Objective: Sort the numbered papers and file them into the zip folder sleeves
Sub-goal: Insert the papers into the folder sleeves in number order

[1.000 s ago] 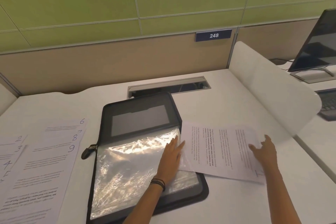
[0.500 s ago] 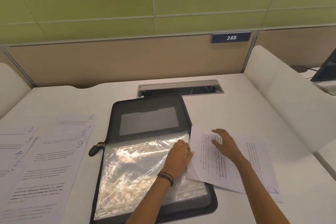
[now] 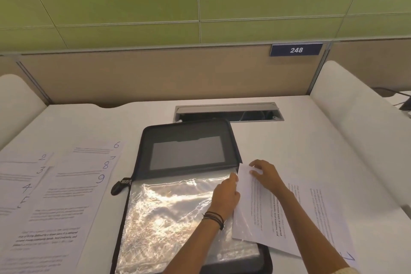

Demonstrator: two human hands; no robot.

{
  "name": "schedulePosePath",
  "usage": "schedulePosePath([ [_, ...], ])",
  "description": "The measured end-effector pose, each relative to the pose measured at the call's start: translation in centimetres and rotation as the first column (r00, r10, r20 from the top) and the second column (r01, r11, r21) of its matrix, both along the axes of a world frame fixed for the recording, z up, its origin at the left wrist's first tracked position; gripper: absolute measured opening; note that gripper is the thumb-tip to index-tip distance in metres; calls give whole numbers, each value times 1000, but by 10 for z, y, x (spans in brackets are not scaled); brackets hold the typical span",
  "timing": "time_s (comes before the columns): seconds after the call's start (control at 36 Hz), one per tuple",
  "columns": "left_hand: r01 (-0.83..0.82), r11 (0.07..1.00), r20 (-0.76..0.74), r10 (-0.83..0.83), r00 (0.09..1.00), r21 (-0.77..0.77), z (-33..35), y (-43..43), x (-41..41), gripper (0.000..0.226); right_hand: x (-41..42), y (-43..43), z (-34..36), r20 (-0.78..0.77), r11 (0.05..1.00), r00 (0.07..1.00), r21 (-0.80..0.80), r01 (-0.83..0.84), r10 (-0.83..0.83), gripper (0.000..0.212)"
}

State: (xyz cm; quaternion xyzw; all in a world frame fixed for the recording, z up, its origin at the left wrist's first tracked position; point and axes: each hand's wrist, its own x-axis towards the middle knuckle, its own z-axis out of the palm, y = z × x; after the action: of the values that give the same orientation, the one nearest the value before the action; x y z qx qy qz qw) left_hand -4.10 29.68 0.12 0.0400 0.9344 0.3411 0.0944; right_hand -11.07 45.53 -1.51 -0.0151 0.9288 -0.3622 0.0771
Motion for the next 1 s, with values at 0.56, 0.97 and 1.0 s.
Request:
schedulePosePath([
  [0.56,-121,977,-85,138,987,178,17,-3,-18,19,-13,-17,1,-14,996,999,-77,-51,50,11],
  [0.97,-69,988,-130,88,988,140,14,-7,-16,19,-22,-38,5,153,957,948,34,-288,280,35],
  [1.0,-69,988,-134,87,987,138,14,-8,-15,19,-23,-39,3,144,961,953,37,-276,268,34],
])
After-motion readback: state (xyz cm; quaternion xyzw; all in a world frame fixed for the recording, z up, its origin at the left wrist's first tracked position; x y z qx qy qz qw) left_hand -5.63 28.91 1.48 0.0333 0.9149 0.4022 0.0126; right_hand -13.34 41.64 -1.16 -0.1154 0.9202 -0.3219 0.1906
